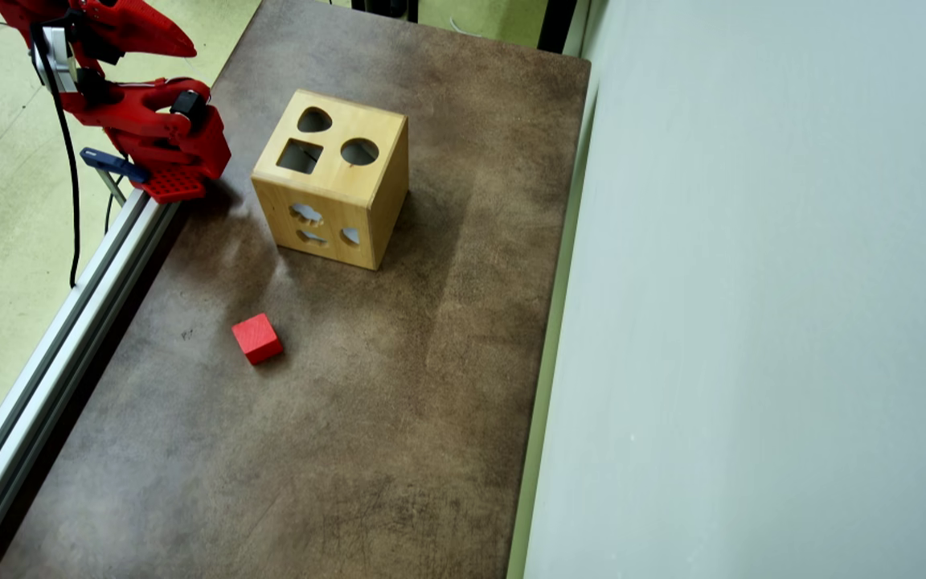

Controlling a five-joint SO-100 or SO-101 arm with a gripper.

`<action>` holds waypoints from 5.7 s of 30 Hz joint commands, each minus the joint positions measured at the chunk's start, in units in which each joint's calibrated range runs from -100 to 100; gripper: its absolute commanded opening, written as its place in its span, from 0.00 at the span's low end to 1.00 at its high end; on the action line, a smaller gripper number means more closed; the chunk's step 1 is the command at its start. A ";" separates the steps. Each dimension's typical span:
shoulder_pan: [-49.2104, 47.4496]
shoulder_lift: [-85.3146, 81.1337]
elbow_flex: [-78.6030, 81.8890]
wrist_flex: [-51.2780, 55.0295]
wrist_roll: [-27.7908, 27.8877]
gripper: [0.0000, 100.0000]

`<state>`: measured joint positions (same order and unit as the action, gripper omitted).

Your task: Pick and place the red cube on the square hole

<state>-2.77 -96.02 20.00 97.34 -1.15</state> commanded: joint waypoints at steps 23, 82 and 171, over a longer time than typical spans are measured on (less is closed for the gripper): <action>0.61 25.74 -17.23 0.57 0.34 0.03; 40.14 83.66 -38.16 0.57 50.65 0.23; 43.11 132.92 -31.72 -36.66 61.29 0.57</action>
<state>41.14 38.14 -11.51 61.34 60.34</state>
